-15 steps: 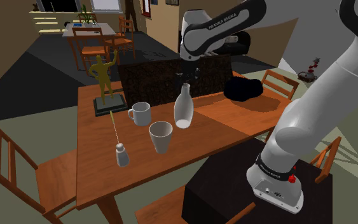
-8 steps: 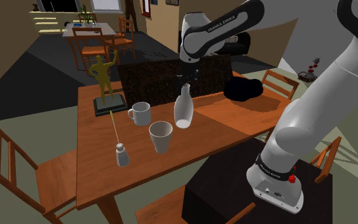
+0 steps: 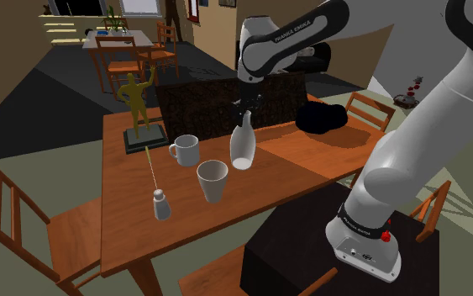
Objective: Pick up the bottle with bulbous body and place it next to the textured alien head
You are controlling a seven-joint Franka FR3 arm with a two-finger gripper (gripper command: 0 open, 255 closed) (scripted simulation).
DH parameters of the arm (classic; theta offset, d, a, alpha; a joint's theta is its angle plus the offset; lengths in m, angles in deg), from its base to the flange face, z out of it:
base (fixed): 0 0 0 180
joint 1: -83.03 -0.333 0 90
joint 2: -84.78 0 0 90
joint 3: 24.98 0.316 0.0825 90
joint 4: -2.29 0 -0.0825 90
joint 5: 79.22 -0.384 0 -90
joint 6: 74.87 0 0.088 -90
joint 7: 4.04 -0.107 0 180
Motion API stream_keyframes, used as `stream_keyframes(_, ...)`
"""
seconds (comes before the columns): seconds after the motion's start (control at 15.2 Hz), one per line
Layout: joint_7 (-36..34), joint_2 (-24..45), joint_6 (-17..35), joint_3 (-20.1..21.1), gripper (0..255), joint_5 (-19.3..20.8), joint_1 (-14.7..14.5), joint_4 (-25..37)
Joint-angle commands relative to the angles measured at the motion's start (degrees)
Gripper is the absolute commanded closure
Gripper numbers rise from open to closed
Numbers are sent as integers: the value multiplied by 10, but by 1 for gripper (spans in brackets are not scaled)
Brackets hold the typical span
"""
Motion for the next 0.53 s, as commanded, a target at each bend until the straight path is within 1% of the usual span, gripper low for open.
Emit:
stream_keyframes(0.0, 0, 0, 0, 0, 255, 0, 0, 0)
stream_keyframes(0.13, 0, 0, 0, 0, 255, 0, 0, -1)
stream_keyframes(0.46, 0, -15, -40, 0, 255, 0, 0, 25)
